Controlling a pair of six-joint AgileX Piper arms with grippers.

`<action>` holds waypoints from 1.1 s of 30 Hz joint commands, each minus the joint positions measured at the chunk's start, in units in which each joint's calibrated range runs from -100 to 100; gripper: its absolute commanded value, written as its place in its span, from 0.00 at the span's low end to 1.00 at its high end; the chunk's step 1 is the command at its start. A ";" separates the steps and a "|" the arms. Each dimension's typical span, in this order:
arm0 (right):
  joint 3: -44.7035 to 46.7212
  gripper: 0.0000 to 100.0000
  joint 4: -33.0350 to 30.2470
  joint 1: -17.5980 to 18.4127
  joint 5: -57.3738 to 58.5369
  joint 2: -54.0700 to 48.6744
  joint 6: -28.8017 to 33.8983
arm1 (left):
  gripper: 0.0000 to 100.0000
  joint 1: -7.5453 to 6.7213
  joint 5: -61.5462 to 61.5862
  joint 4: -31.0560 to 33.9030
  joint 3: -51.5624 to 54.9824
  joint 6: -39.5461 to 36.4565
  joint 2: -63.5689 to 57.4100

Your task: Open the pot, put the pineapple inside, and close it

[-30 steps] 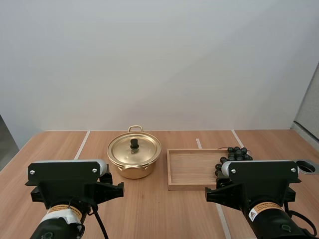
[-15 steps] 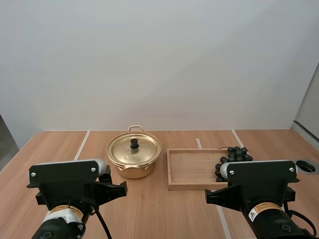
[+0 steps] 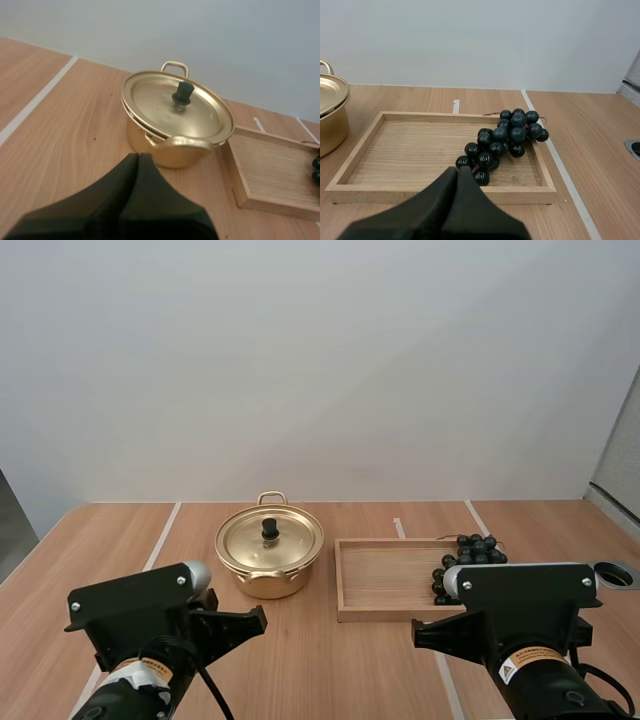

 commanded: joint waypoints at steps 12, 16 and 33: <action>0.00 0.00 0.14 -0.30 -0.57 -0.38 -0.20 | 0.00 -0.14 -3.03 6.87 -0.15 4.71 -0.23; 0.00 0.00 0.14 -0.30 -0.57 -0.38 -0.20 | 0.00 -0.14 -2.81 6.87 -0.15 4.94 -0.23; 0.00 0.00 0.24 -0.21 -0.57 -0.38 -0.20 | 0.00 -0.14 -3.46 6.87 -0.15 4.92 -0.23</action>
